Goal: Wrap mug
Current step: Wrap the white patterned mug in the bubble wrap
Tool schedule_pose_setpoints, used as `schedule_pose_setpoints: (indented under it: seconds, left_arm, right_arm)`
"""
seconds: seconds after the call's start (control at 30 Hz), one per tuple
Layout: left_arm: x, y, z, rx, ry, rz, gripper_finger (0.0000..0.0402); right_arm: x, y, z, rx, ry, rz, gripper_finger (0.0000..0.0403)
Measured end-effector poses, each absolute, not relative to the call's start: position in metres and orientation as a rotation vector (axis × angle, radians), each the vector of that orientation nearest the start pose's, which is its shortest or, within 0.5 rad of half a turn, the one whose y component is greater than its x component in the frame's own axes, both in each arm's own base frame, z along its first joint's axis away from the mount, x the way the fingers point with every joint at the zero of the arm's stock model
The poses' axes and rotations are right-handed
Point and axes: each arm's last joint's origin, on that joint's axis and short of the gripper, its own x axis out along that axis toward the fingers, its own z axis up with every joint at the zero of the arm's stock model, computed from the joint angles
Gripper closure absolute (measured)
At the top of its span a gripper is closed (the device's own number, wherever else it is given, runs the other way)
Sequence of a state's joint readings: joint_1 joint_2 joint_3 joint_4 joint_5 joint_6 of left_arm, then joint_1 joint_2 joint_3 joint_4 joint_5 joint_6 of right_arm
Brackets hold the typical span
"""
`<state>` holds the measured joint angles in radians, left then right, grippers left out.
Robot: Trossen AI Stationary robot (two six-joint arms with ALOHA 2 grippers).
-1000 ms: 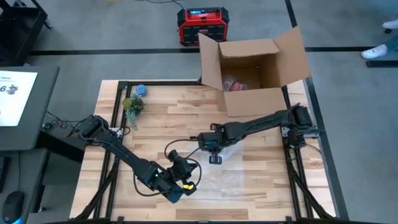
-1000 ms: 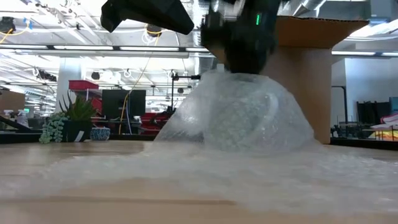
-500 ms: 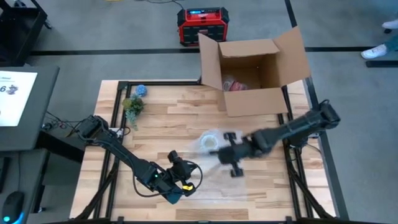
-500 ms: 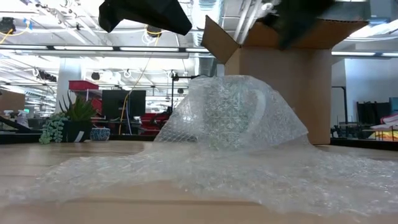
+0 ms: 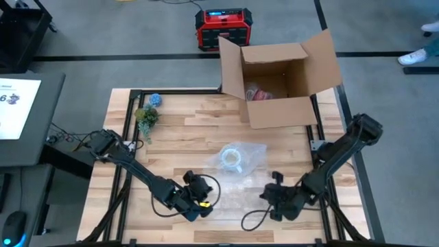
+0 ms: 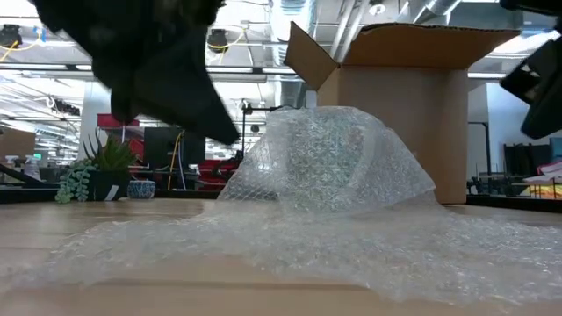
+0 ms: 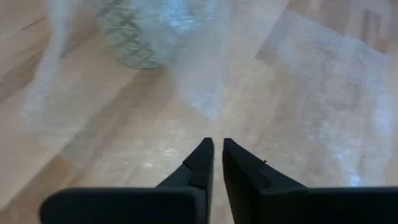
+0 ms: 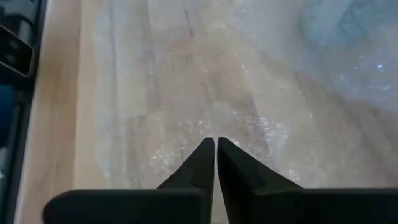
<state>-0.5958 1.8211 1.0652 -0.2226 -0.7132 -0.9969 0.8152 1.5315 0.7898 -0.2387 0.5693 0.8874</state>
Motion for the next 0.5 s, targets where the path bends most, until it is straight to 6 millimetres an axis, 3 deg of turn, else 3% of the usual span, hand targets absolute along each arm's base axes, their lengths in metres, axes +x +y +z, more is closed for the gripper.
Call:
schedule_pose_setpoints:
  seconds: [0.27, 0.5]
  left_arm:
    - [0.332, -0.16, 0.147, -0.371, 0.525, 0.407, 0.0276]
    - [0.35, -0.147, 0.137, -0.404, 0.525, 0.349, 0.026]
  right_arm:
    - [0.203, 0.209, 0.155, 0.242, 0.735, -0.131, 0.0314]
    - [0.206, 0.21, 0.154, 0.254, 0.724, -0.129, 0.0294]
